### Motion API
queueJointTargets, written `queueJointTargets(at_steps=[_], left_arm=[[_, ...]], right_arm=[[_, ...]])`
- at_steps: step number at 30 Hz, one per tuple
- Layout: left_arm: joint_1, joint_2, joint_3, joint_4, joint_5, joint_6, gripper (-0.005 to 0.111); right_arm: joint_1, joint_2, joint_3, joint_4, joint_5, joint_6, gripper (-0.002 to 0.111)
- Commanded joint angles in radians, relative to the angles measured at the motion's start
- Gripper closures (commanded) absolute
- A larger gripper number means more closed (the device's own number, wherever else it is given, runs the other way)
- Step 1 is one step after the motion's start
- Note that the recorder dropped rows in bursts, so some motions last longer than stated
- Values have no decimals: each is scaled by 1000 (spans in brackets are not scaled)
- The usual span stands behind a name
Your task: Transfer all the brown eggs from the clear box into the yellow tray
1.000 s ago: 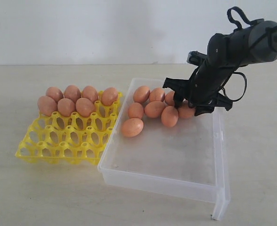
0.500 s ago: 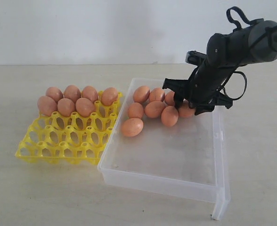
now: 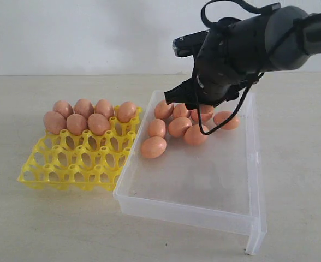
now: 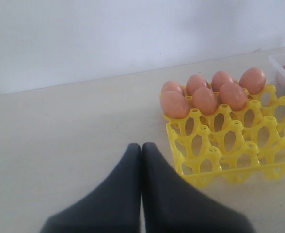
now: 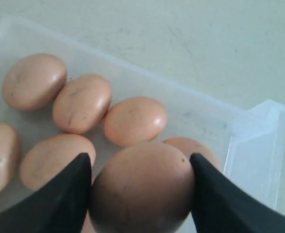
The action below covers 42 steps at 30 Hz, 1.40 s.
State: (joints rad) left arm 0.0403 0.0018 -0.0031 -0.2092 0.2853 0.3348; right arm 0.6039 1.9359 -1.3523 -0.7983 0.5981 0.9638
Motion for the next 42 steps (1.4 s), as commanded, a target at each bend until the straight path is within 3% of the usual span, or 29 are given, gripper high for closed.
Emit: queueJointTargets(at_steps=[1, 3, 7, 19, 23, 27, 31, 33, 35, 38, 42], left_arm=[[-3, -2, 3, -3, -3, -10, 111], [-3, -2, 3, -3, -3, -10, 111], [-3, -2, 3, -3, -3, -10, 111], [-3, -2, 3, -3, -3, -10, 111], [-3, -2, 3, -3, -3, -10, 111], [-3, -2, 3, -3, -3, -10, 111], [-3, -2, 3, -3, -3, -10, 111], [-3, -2, 3, -3, -3, -10, 111], [-3, -2, 3, -3, -3, -10, 111], [-3, -2, 3, -3, -3, -10, 111], [-3, -2, 3, -3, -3, -10, 111]], right_arm=[[112, -136, 184, -595, -62, 524, 108], [160, -181, 257, -848, -98, 745, 108], [174, -190, 271, -946, -329, 914, 108], [174, -171, 255, -946, -580, 682, 108], [174, -64, 122, -946, -568, 585, 108], [174, 71, -100, -946, -678, 603, 108], [174, 89, -123, -946, -572, 704, 108], [215, 89, -123, -946, -279, 510, 109], [276, 92, -123, -946, -158, 423, 109], [292, 100, -123, -946, -418, 489, 109], [271, 138, -123, -946, -348, 654, 109]])
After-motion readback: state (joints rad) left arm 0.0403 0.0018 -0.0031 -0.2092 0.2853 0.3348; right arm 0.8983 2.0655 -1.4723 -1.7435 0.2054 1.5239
